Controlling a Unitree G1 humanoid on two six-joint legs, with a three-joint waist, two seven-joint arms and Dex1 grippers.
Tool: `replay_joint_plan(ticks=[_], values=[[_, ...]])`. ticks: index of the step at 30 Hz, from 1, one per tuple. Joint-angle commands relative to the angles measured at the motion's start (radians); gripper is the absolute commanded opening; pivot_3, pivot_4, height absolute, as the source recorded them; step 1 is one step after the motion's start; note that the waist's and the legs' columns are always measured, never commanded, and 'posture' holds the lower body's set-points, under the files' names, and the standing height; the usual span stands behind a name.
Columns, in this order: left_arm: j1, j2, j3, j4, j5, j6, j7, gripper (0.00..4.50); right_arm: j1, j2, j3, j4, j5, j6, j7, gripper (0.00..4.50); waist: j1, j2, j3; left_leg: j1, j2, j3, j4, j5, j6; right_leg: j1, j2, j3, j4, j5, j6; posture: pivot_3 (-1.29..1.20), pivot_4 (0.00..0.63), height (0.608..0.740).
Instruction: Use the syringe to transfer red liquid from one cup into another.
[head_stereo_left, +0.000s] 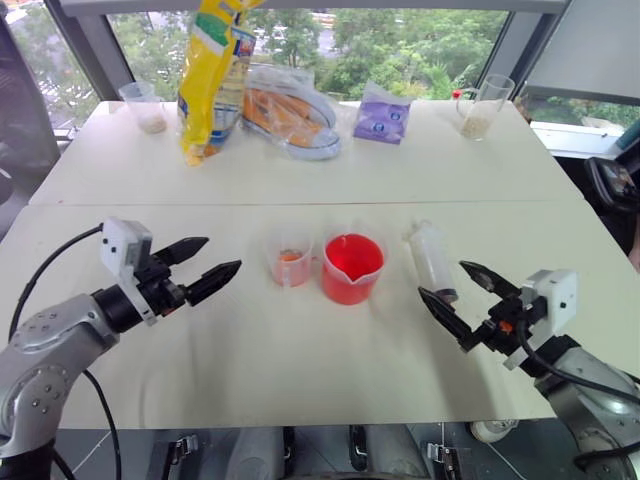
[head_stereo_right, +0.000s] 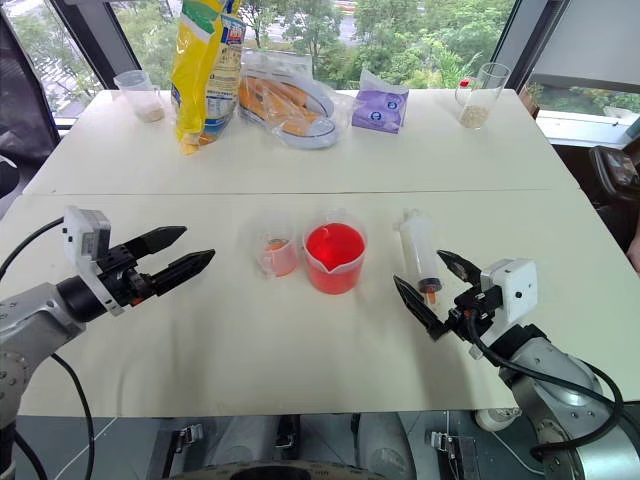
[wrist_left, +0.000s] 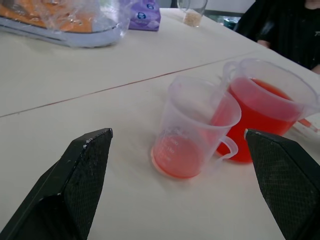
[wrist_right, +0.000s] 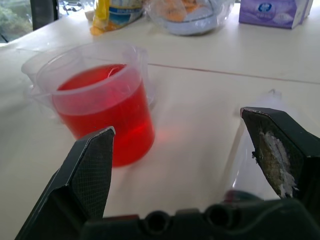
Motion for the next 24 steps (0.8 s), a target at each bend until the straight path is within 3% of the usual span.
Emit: replay_joint_plan(ticks=[1, 10, 13, 19, 24], values=[[-0.021, -0.013, -0.026, -0.043, -0.017, 0.000, 0.027, 4.37, 0.003, -0.029, -0.024, -0.028, 0.032, -0.001, 0.024, 4.39, 0.000, 0.000, 0.000, 0.000, 0.000, 0.000, 0.000, 0.000, 0.000, 0.000, 0.000, 0.000, 0.000, 0.000, 0.000, 0.00, 0.150, 0.740], [-0.046, 0.008, -0.072, -0.042, 0.003, -0.014, 0.012, 4.37, -0.008, -0.099, -0.074, 0.022, 0.073, 0.016, 0.083, 4.39, 0.001, 0.000, 0.000, 0.000, 0.000, 0.000, 0.000, 0.000, 0.000, 0.000, 0.000, 0.000, 0.000, 0.000, 0.000, 0.00, 0.150, 0.740], [-0.101, 0.065, -0.069, -0.003, 0.003, -0.009, -0.046, 4.37, -0.062, -0.175, -0.106, 0.041, 0.122, 0.106, 0.086, 4.39, 0.001, 0.000, 0.000, 0.000, 0.000, 0.000, 0.000, 0.000, 0.000, 0.000, 0.000, 0.000, 0.000, 0.000, 0.000, 0.00, 0.150, 0.740], [-0.321, 0.182, -0.141, 0.141, -0.031, 0.055, -0.212, 4.37, -0.286, -0.417, -0.094, 0.199, 0.180, 0.318, 0.136, 4.39, -0.001, 0.001, 0.001, 0.000, 0.000, 0.001, 0.000, 0.000, 0.000, -0.001, 0.002, 0.000, 0.000, 0.000, 0.000, 0.00, 0.150, 0.740], [-0.461, 0.245, -0.265, 0.260, 0.042, 0.009, -0.453, 4.37, -0.672, -0.509, 0.081, 0.428, 0.275, 0.660, 0.141, 4.39, -0.009, 0.000, 0.002, -0.002, 0.000, 0.001, -0.001, 0.000, 0.001, -0.002, 0.003, 0.000, -0.002, 0.000, 0.000, 0.00, 0.150, 0.740]])
